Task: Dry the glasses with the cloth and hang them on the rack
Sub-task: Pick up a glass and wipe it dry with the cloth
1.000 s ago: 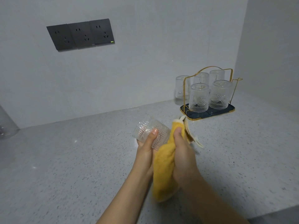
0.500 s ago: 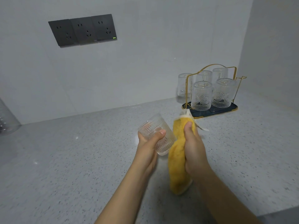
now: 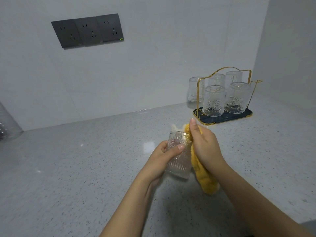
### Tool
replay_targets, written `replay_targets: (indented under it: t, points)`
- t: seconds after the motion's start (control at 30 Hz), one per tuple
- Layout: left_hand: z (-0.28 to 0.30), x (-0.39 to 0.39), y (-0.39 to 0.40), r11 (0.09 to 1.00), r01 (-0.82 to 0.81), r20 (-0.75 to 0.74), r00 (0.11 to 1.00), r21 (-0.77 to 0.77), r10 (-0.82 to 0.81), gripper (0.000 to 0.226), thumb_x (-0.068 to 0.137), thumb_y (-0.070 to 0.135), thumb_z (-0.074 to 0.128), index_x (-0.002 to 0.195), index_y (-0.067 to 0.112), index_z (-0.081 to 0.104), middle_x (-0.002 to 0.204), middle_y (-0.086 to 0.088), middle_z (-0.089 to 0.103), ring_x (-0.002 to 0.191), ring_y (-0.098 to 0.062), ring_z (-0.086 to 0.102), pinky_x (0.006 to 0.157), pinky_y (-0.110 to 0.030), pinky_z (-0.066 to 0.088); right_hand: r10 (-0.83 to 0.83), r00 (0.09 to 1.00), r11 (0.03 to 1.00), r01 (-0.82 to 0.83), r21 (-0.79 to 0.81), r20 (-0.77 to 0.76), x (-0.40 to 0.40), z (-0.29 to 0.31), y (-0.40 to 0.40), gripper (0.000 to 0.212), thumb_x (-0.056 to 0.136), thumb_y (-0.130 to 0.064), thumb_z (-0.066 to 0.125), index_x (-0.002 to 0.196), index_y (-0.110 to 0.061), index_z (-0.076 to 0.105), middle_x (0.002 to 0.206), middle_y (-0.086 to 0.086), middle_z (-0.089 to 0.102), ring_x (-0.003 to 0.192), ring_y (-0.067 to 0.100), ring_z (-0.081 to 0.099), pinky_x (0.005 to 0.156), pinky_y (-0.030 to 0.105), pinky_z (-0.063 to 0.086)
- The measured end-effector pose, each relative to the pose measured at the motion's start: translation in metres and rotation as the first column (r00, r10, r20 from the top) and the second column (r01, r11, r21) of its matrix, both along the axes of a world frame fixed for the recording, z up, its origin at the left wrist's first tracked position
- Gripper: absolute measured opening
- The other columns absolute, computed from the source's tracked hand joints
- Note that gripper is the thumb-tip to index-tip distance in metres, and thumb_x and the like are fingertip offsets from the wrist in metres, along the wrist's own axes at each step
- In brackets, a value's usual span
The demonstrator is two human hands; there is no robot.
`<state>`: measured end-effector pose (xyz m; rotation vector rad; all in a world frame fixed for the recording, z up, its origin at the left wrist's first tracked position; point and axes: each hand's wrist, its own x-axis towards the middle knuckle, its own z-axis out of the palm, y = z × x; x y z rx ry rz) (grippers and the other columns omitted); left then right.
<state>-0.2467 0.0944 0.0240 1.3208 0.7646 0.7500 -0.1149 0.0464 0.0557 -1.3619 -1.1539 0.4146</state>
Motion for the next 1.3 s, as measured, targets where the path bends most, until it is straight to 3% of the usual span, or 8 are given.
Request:
replay_targets:
  t: [0.37, 0.53, 0.7, 0.83, 0.97, 1.07, 1.2, 1.3]
  points:
    - [0.006, 0.004, -0.002, 0.927, 0.175, 0.256, 0.963, -0.332, -0.089, 0.058, 0.081, 0.047, 0.063, 0.125, 0.009, 0.061, 0.108, -0.018, 0.071, 0.090, -0.031, 0.071, 0.072, -0.042, 0.060, -0.043, 0.999, 0.989, 0.040, 0.141, 0.017, 0.011, -0.013, 0.026, 0.054, 0.091, -0.045, 0.049, 0.049, -0.016, 0.034, 0.045, 0.000, 0.031, 0.044, 0.010, 0.031, 0.045, 0.028, 0.024]
    - [-0.004, 0.008, 0.000, 0.979, -0.161, -0.034, 0.985, 0.129, 0.166, 0.072, 0.064, 0.056, 0.075, 0.127, 0.036, 0.047, 0.131, 0.002, 0.053, 0.111, -0.011, 0.061, 0.092, -0.039, 0.055, -0.329, 0.937, 0.944, 0.327, -0.041, -0.120, 0.026, -0.022, 0.047, 0.058, 0.092, -0.047, 0.046, 0.048, -0.016, 0.026, 0.043, -0.002, 0.029, 0.044, 0.014, 0.030, 0.046, 0.029, 0.023]
    - [-0.018, 0.016, -0.004, 0.802, -0.204, -0.122, 0.938, 0.562, 0.324, 0.066, 0.070, 0.040, 0.081, 0.121, 0.046, 0.039, 0.126, 0.018, 0.044, 0.112, 0.011, 0.047, 0.092, -0.009, 0.041, -0.360, 0.921, 0.932, 0.348, -0.104, -0.151, 0.027, -0.033, 0.053, 0.058, 0.092, -0.051, 0.043, 0.046, -0.016, 0.034, 0.043, -0.002, 0.039, 0.045, 0.014, 0.039, 0.047, 0.028, 0.028]
    - [-0.015, 0.014, -0.004, 0.969, -0.237, 0.132, 0.965, 0.074, 0.226, 0.048, 0.078, 0.025, 0.080, 0.119, 0.023, 0.054, 0.117, -0.005, 0.065, 0.092, -0.018, 0.071, 0.075, -0.034, 0.061, -0.295, 0.949, 0.953, 0.300, 0.034, -0.107, 0.020, -0.038, 0.046, 0.051, 0.090, -0.048, 0.049, 0.049, -0.020, 0.036, 0.046, -0.006, 0.038, 0.046, 0.008, 0.035, 0.046, 0.026, 0.031]
    - [-0.008, 0.017, -0.003, 0.892, 0.028, 0.242, 0.966, -0.451, 0.092, 0.048, 0.088, 0.047, 0.056, 0.117, 0.008, 0.060, 0.095, -0.020, 0.070, 0.072, -0.029, 0.068, 0.068, -0.038, 0.060, -0.221, 0.975, 0.952, 0.220, 0.213, -0.024, 0.017, -0.038, 0.039, 0.049, 0.090, -0.039, 0.054, 0.048, -0.023, 0.033, 0.044, -0.008, 0.033, 0.042, 0.006, 0.032, 0.042, 0.019, 0.026]
    - [-0.016, 0.022, -0.005, 0.964, -0.026, 0.119, 0.991, -0.265, 0.059, 0.062, 0.084, 0.062, 0.058, 0.126, 0.017, 0.052, 0.105, -0.014, 0.071, 0.081, -0.028, 0.072, 0.078, -0.043, 0.060, -0.280, 0.955, 0.943, 0.292, 0.158, -0.095, 0.023, -0.037, 0.040, 0.053, 0.089, -0.043, 0.054, 0.047, -0.022, 0.030, 0.041, -0.008, 0.029, 0.042, 0.007, 0.029, 0.042, 0.021, 0.023]
    - [-0.029, 0.025, -0.007, 0.912, -0.147, -0.148, 0.965, 0.384, 0.217, 0.079, 0.062, 0.053, 0.080, 0.127, 0.048, 0.036, 0.133, 0.004, 0.049, 0.116, -0.022, 0.059, 0.095, -0.046, 0.053, -0.347, 0.924, 0.934, 0.356, 0.028, -0.162, 0.034, -0.038, 0.043, 0.056, 0.088, -0.048, 0.053, 0.046, -0.020, 0.028, 0.041, -0.008, 0.027, 0.041, 0.008, 0.027, 0.044, 0.026, 0.024]
    - [-0.031, 0.025, -0.006, 0.888, -0.217, -0.047, 0.965, 0.405, 0.257, 0.066, 0.065, 0.043, 0.081, 0.120, 0.046, 0.045, 0.125, 0.001, 0.056, 0.110, -0.021, 0.063, 0.090, -0.042, 0.056, -0.323, 0.932, 0.941, 0.334, 0.045, -0.165, 0.035, -0.039, 0.042, 0.055, 0.087, -0.049, 0.053, 0.046, -0.021, 0.029, 0.039, -0.008, 0.029, 0.041, 0.007, 0.028, 0.041, 0.019, 0.024]
